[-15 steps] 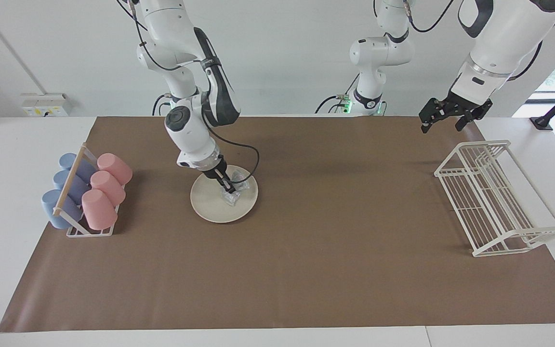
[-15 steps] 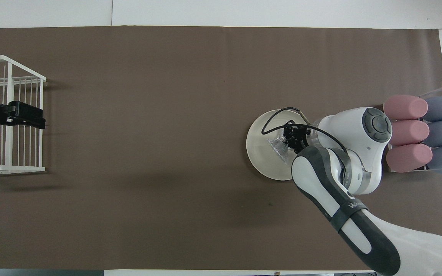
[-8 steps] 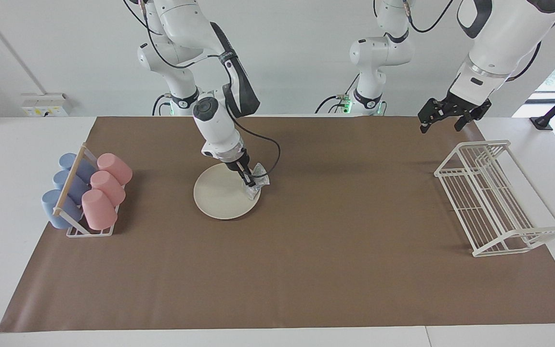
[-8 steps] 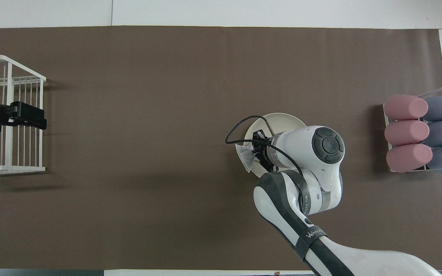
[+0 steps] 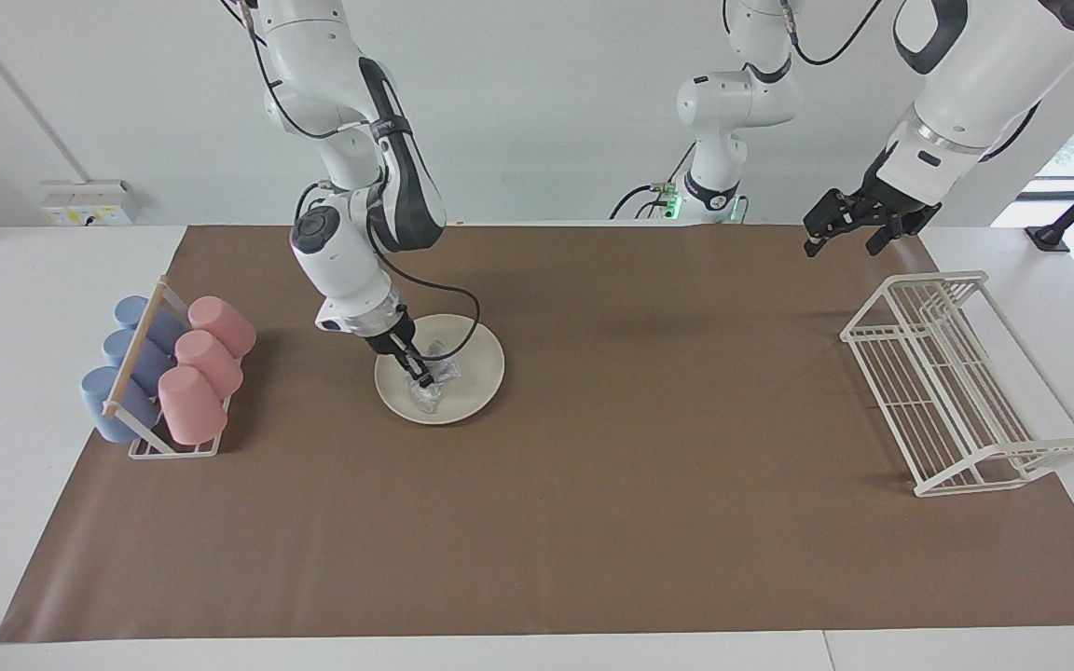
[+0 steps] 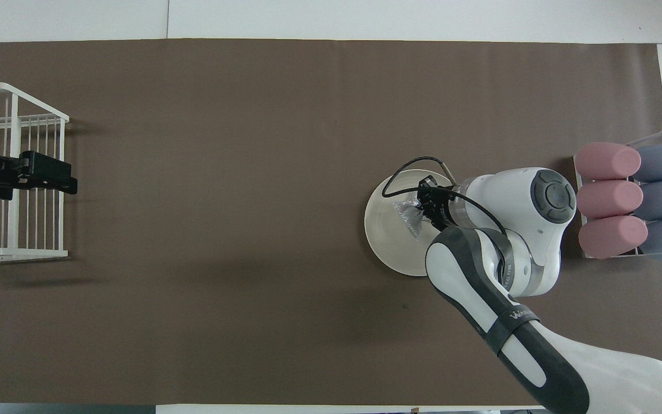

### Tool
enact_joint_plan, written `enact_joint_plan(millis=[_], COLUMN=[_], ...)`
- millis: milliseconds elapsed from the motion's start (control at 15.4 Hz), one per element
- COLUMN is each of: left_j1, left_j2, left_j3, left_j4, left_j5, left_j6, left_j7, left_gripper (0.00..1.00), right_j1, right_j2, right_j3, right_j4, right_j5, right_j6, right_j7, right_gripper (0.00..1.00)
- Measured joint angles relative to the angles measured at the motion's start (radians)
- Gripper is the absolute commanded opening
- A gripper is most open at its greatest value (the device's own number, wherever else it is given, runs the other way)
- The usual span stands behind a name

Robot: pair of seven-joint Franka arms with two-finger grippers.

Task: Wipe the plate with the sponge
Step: 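Rub the cloth around the plate surface with the right gripper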

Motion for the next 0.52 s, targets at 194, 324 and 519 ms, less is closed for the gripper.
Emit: enact_joint_plan(millis=[194,324,519], left_j1=[0.001,0.004,0.032], left_j2=[0.0,0.0,0.001], left_j3=[0.001,0.001,0.002], left_j4=[0.0,0.0,-0.002], left_j5=[-0.035,-0.071,-0.143], left_j6=[0.0,0.0,0.0], left_j7=[-0.02,-0.026,-0.029], left_gripper=[1.0,1.0,1.0], right_j1=[0.009,0.026,0.049], right_j2=[-0.003,-0.021,-0.069], right_j3=[0.006,0.012,0.014], right_j4=[0.003,0.03,0.118], right_j5=[0.001,0.002,0.002], right_j6=[-0.003,-0.052,-0.205], right_j7=[0.002,0.063,0.173], right_gripper=[0.0,0.0,0.0])
